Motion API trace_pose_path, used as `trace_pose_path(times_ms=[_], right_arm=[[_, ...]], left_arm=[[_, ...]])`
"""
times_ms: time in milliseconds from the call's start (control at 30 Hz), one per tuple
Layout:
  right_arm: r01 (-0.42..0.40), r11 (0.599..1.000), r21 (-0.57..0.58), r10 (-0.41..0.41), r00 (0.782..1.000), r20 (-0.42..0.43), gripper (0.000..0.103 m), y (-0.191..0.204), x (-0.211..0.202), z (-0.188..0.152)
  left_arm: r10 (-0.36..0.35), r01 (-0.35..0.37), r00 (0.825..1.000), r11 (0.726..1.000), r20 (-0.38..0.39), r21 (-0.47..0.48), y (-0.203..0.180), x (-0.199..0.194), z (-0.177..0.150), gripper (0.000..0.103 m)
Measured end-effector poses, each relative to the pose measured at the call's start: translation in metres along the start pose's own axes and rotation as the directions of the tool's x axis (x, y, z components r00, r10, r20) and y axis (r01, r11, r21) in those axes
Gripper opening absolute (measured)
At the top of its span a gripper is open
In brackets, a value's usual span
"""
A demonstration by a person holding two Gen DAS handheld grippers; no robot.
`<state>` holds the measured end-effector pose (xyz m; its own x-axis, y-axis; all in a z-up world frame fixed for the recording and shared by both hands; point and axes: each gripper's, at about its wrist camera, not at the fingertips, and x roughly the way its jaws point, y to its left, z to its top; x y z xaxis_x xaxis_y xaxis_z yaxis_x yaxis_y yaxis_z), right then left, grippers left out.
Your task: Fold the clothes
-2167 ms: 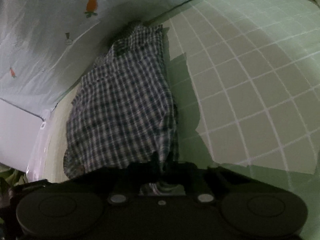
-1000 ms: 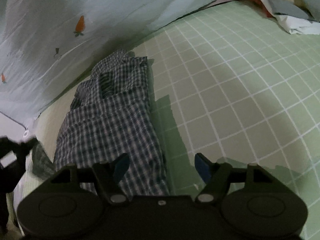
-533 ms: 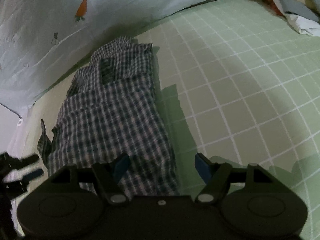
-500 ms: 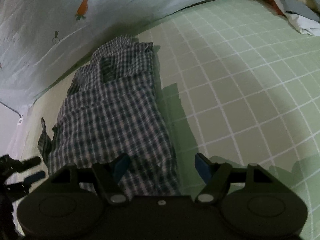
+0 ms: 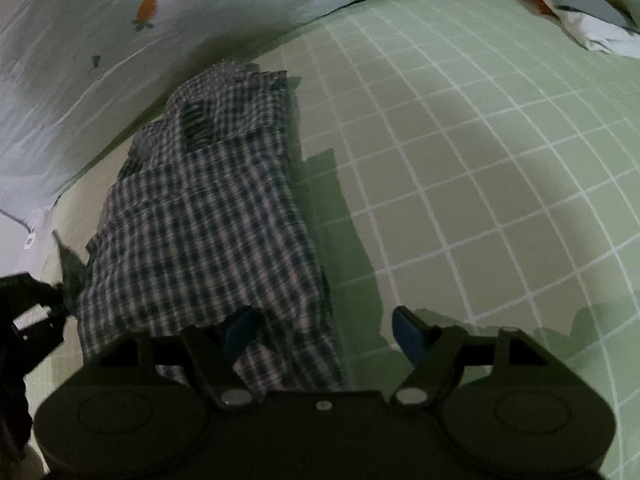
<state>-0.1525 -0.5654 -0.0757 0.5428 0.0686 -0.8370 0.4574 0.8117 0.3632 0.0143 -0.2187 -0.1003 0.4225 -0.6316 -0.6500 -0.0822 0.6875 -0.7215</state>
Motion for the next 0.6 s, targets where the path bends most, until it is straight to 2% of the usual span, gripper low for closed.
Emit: trace_pose_path(times_ms=[67,167,233,300,400,500,600], right_arm=[[0.001,1.000,0.010,-0.001,1.000,-0.003,0.076,-0.001,0.000,-0.001],[0.003,0.999,0.035,-0.003,1.000,-0.001,0.078,-0.002,-0.001,-0.001],[0.003,0.997,0.074,-0.003,1.000,-0.002,0.079,-0.006,-0.002,-0.001],[-0.001,0.994,0.114,0.001,1.000,-0.006,0.080,-0.011,-0.003,-0.002],[0.004,0.990,0.138,-0.002,1.000,-0.013,0.080,-0.013,-0.005,-0.004],[0.008,0.991,0.135,-0.004,1.000,-0.027,0.081,-0.010,-0.008,-0.010],[-0.004,0.989,0.150,0.009,0.999,-0.034,0.084,-0.011,-0.010,-0.016]], left_arm=[[0.008,-0.008,0.999,1.000,0.032,-0.013,0.000,-0.003,0.010,0.012],[0.048,-0.048,0.998,0.999,0.038,0.007,0.000,-0.008,0.014,0.015],[0.064,-0.065,0.998,0.998,0.009,0.023,0.001,-0.011,0.007,0.033],[0.092,-0.090,0.995,0.995,-0.036,0.051,0.003,-0.015,-0.009,0.042],[0.139,-0.131,0.985,0.988,-0.099,0.079,0.007,-0.022,-0.037,0.050],[0.151,-0.143,0.977,0.988,-0.147,0.064,0.014,-0.032,-0.064,0.060],[0.143,-0.140,0.976,0.990,-0.166,0.033,0.023,-0.040,-0.079,0.061]])
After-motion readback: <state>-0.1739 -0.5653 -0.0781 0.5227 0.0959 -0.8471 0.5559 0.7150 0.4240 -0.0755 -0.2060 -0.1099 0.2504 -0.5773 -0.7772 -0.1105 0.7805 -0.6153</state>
